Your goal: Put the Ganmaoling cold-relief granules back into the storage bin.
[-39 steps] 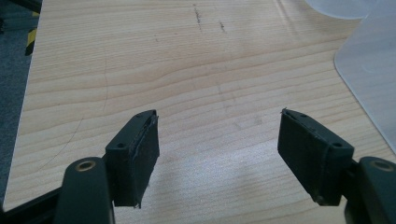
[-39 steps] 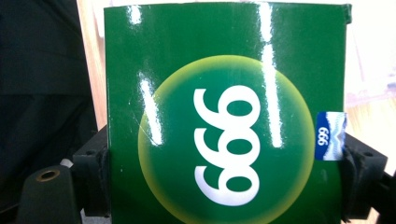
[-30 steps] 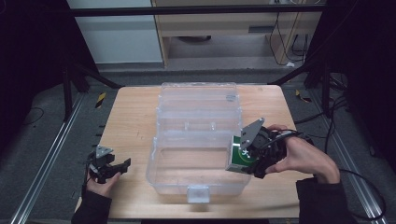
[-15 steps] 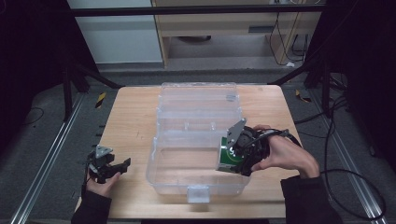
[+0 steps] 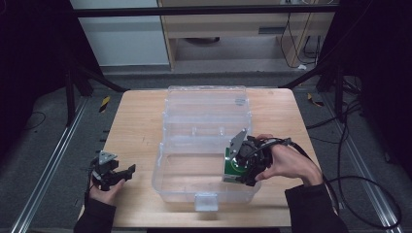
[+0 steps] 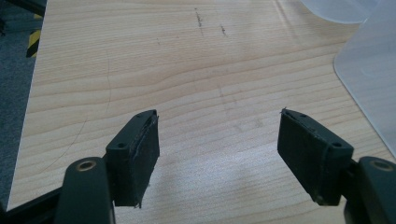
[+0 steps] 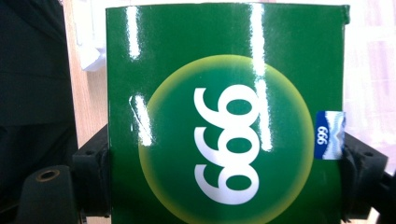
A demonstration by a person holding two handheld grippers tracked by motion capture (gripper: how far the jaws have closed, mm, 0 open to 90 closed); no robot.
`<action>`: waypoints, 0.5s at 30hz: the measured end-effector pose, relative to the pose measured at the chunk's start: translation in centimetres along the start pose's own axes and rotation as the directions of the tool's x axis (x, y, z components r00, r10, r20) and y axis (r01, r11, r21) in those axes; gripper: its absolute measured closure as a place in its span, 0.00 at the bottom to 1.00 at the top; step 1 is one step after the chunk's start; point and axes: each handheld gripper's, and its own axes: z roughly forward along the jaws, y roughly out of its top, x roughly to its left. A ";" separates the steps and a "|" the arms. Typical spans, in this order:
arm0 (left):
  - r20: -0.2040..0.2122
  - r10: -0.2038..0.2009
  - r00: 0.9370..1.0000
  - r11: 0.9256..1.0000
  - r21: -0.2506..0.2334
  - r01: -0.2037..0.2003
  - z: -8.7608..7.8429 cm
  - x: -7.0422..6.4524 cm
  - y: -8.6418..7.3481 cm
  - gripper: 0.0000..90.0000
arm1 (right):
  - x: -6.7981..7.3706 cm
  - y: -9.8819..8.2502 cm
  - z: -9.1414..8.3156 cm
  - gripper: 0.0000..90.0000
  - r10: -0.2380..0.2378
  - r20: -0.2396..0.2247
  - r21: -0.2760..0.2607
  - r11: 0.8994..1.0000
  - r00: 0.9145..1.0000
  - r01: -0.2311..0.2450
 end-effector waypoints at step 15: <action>0.000 0.001 1.000 1.000 0.001 -0.001 0.0 0.0 0.0 0.32 | 0.1 -1.3 2.9 0.18 0.018 -0.024 0.049 0.999 1.000 -0.017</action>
